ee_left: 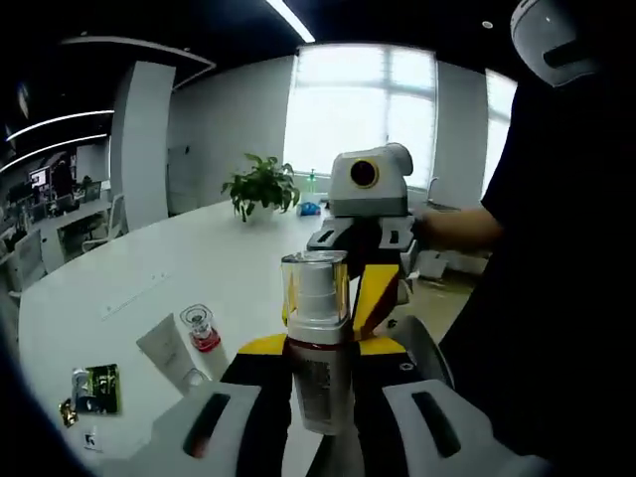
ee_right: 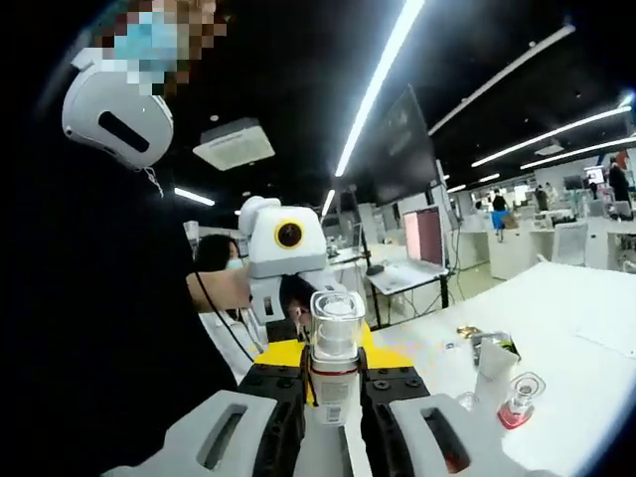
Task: Arrange the skincare products in the storage area until every visible bottle or jar stands upright without overlapping.
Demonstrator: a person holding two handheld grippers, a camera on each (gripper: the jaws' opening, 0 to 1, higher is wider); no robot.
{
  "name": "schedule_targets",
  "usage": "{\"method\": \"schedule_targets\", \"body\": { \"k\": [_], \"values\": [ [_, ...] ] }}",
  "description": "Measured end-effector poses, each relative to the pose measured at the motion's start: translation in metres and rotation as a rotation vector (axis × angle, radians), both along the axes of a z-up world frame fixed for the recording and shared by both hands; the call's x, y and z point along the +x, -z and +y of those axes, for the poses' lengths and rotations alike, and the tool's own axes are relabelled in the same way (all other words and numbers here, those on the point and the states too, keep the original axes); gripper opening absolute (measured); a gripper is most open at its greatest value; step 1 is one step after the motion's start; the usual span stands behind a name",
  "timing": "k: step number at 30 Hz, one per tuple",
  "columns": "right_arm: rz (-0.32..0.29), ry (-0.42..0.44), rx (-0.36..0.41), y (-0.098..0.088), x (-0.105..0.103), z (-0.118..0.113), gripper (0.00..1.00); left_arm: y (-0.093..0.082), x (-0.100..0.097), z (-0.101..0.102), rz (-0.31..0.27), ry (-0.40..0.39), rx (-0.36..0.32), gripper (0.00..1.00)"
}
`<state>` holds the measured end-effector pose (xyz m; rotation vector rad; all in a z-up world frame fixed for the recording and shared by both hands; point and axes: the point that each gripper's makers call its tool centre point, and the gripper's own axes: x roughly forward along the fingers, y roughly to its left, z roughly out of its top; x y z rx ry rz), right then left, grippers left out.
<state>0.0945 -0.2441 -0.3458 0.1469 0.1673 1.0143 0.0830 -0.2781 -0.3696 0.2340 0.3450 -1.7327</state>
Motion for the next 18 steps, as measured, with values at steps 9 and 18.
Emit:
{"method": "schedule_targets", "body": {
  "k": [9,18],
  "values": [
    [0.047,-0.04,-0.071,0.012,0.002,0.001,0.13,0.012,-0.002,0.002,-0.007,0.045,0.043,0.17],
    [0.041,-0.008,-0.121,0.023,0.011,-0.007,0.09,0.023,0.01,-0.003,0.002,0.019,0.023,0.19]
  ]
}}
